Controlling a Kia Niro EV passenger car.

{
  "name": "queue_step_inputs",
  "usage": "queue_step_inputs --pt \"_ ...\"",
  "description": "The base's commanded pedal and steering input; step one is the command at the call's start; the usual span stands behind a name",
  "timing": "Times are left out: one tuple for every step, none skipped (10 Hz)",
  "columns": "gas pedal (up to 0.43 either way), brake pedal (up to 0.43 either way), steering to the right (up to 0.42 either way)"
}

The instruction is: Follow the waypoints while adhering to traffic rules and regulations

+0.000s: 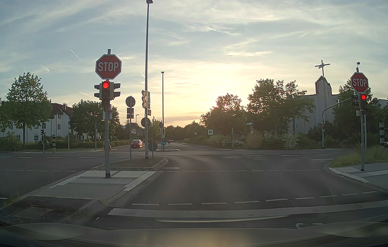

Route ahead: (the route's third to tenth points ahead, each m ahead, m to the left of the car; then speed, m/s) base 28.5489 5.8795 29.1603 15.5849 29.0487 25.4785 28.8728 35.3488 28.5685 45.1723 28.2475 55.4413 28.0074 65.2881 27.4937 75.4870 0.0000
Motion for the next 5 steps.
queue_step_inputs --pt "0.0 0.421 0.008" --pt "0.0 0.421 0.009" --pt "0.0 0.421 0.009" --pt "0.0 0.421 0.008" --pt "0.0 0.421 0.009"
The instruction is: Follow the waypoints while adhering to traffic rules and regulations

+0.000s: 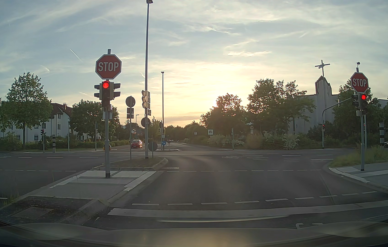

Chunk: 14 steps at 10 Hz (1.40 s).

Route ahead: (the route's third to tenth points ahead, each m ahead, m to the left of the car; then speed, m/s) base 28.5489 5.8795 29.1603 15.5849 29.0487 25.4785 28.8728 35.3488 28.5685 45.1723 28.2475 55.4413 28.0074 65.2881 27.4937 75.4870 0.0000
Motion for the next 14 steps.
queue_step_inputs --pt "0.0 0.421 0.008" --pt "0.0 0.421 0.008" --pt "0.0 0.421 0.009" --pt "0.0 0.421 0.008" --pt "0.0 0.421 0.008" --pt "0.0 0.421 0.009" --pt "0.0 0.421 0.008" --pt "0.0 0.421 0.008" --pt "0.0 0.421 0.008" --pt "0.0 0.421 0.009" --pt "0.0 0.421 0.008" --pt "0.0 0.415 0.009" --pt "0.0 0.421 0.009" --pt "0.0 0.421 0.008"
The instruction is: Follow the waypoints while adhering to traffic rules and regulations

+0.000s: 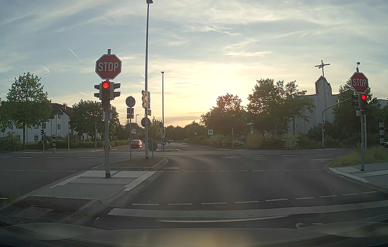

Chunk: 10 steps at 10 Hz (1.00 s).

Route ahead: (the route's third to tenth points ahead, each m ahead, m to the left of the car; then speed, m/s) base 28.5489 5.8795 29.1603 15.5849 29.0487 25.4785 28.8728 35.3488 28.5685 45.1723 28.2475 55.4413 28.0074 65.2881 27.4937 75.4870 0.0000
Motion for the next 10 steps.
queue_step_inputs --pt "0.0 0.421 0.008" --pt "0.0 0.421 0.008" --pt "0.0 0.421 0.008" --pt "0.0 0.421 0.008" --pt "0.0 0.421 0.009" --pt "0.0 0.421 0.008" --pt "0.0 0.421 0.008" --pt "0.0 0.421 0.008" --pt "0.0 0.421 0.008" --pt "0.0 0.421 0.008"
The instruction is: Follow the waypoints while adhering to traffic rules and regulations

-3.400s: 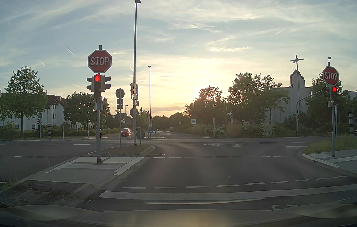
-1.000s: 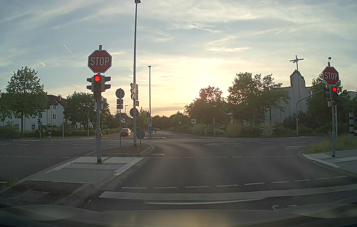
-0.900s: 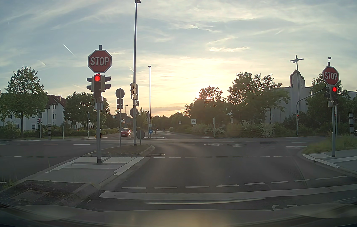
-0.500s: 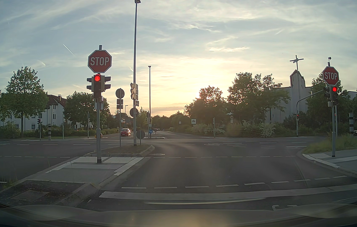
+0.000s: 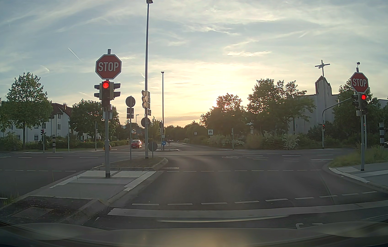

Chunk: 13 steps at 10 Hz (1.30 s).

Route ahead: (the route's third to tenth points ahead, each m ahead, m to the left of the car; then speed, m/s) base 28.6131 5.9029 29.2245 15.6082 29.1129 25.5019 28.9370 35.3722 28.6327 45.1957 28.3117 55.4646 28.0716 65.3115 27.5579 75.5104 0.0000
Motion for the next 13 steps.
queue_step_inputs --pt "0.0 0.421 0.008" --pt "0.0 0.421 0.009" --pt "0.0 0.421 0.009" --pt "0.0 0.421 0.008" --pt "0.0 0.421 0.009" --pt "0.0 0.421 0.009" --pt "0.0 0.421 0.008" --pt "0.0 0.421 0.008" --pt "0.0 0.415 0.009" --pt "0.0 0.421 0.008" --pt "0.0 0.421 0.009" --pt "0.0 0.421 0.009" --pt "0.0 0.421 0.009"
